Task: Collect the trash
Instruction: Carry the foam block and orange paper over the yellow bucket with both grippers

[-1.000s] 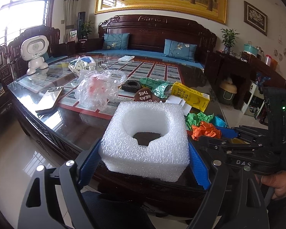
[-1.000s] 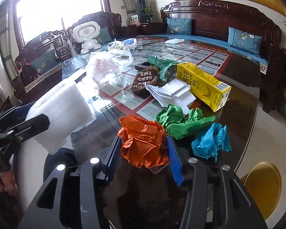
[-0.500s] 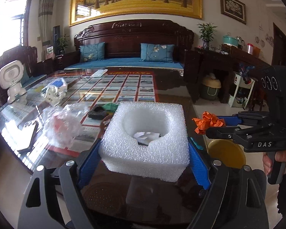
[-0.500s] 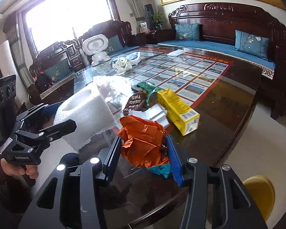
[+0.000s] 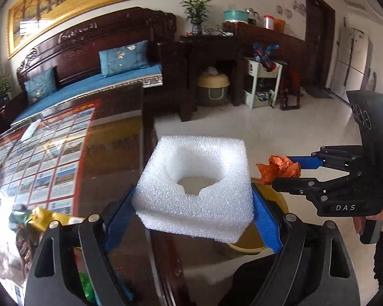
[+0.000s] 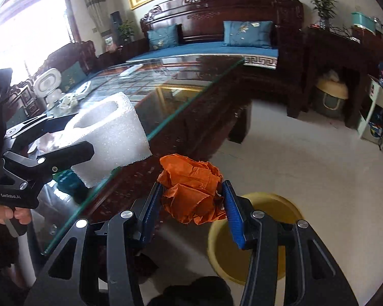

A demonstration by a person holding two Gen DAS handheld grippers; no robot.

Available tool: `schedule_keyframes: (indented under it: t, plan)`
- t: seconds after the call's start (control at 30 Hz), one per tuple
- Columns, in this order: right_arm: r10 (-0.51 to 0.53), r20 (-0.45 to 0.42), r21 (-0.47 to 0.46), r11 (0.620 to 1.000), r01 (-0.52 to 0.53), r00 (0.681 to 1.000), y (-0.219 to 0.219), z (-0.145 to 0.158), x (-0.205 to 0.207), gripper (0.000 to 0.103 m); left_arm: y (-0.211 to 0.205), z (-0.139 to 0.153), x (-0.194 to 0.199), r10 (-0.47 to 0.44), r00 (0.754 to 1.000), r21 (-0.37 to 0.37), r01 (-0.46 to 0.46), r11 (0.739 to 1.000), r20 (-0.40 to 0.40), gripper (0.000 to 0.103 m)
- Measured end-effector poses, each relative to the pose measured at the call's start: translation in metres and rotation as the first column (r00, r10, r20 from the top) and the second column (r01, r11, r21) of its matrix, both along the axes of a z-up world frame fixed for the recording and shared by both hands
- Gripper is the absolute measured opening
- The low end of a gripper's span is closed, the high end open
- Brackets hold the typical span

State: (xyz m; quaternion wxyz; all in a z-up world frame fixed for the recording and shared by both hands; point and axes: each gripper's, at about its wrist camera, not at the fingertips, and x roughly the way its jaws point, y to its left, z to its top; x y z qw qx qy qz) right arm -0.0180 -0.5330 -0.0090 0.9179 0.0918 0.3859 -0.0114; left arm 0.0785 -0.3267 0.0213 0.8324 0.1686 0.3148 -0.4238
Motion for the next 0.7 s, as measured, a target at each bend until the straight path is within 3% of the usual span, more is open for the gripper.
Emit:
schedule_keyframes:
  t: [0.2, 0.37, 0.53, 0.63, 0.7]
  plan:
    - [-0.106, -0.135, 0.020, 0.994, 0.109, 0.985, -0.075, -0.055, -0.012, 0.047, -0.106, -0.051, 0.007, -0.148, 0.972, 0.104, 0.169, 0.980, -0.183, 0.084]
    - [-0.152, -0.255, 0.070, 0.982, 0.175, 0.955, -0.116, -0.121, -0.018, 0.047, -0.173, -0.118, 0.012, -0.148, 0.927, 0.213, 0.231, 0.949, -0.345, 0.084]
    - [-0.168, -0.311, 0.099, 0.973, 0.208, 0.935, -0.133, -0.157, -0.022, 0.047, -0.202, -0.165, 0.009, -0.136, 0.901, 0.296, 0.274, 0.915, -0.413, 0.084]
    - [-0.166, -0.321, 0.100, 0.973, 0.208, 0.933, -0.137, -0.159, -0.025, 0.047, -0.203, -0.174, 0.007, -0.139, 0.880, 0.302, 0.299, 0.905, -0.454, 0.085]
    - [-0.162, -0.320, 0.102, 0.974, 0.204, 0.933, -0.138, -0.161, -0.023, 0.047, -0.205, -0.175, 0.008, -0.139, 0.882, 0.304, 0.298, 0.905, -0.451, 0.086]
